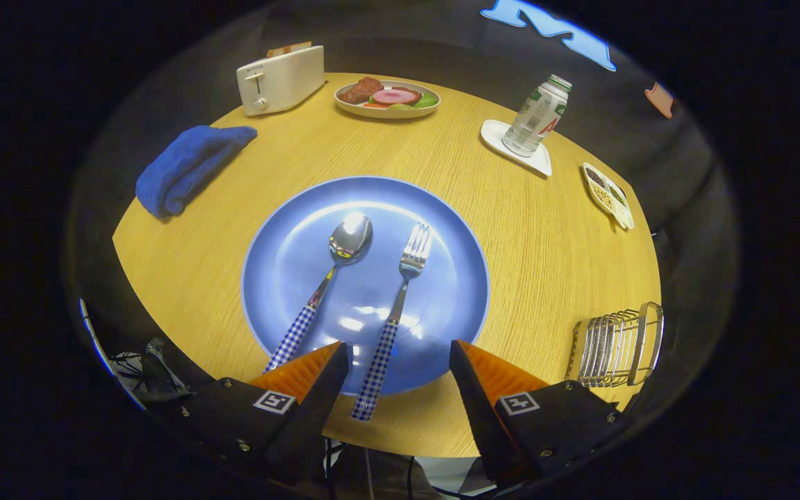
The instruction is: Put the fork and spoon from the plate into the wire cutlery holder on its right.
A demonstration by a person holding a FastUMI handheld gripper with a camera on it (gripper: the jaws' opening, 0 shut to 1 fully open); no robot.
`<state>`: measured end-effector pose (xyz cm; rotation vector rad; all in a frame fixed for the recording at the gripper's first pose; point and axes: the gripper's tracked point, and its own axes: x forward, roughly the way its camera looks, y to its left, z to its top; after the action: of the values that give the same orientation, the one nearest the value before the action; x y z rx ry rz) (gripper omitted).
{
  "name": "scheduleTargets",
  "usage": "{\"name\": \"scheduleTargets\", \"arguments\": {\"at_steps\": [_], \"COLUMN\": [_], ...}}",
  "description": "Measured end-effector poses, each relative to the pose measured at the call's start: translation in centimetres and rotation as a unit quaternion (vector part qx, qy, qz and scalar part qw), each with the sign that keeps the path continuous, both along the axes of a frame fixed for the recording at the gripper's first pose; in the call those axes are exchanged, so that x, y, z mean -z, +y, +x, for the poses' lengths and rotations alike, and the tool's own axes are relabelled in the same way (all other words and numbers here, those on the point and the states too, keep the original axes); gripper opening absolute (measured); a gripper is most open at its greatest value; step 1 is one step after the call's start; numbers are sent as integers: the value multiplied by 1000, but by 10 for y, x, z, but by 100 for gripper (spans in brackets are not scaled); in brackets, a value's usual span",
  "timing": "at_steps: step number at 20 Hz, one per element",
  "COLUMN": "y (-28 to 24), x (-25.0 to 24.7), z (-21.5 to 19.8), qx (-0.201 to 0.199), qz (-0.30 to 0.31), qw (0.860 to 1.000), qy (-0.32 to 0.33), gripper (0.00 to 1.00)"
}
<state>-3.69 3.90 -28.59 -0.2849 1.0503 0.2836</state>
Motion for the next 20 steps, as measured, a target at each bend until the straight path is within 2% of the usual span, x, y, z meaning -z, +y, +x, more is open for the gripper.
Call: {"name": "scheduleTargets", "arguments": {"at_steps": [1,2,3,6,8,11,12,15,20], "y": [3,3,2,2,-1,3,3,-9,-45], "x": [4,6,11,14,34,21,23,11,-37], "z": [3,-1,-5,-6,-14,-14,-11,-8,-13], "qx": [2,5,1,-25,-24,-45,-56,-82,-141], "qz": [5,3,-5,-34,-41,-47,-51,-70,-110], "qw": [1000,1000,999,997,994,991,990,988,976], "qy": [3,20,37,71,103,114,116,114,126], "gripper": [90,68,63,63,19,17,1,1,1]}}
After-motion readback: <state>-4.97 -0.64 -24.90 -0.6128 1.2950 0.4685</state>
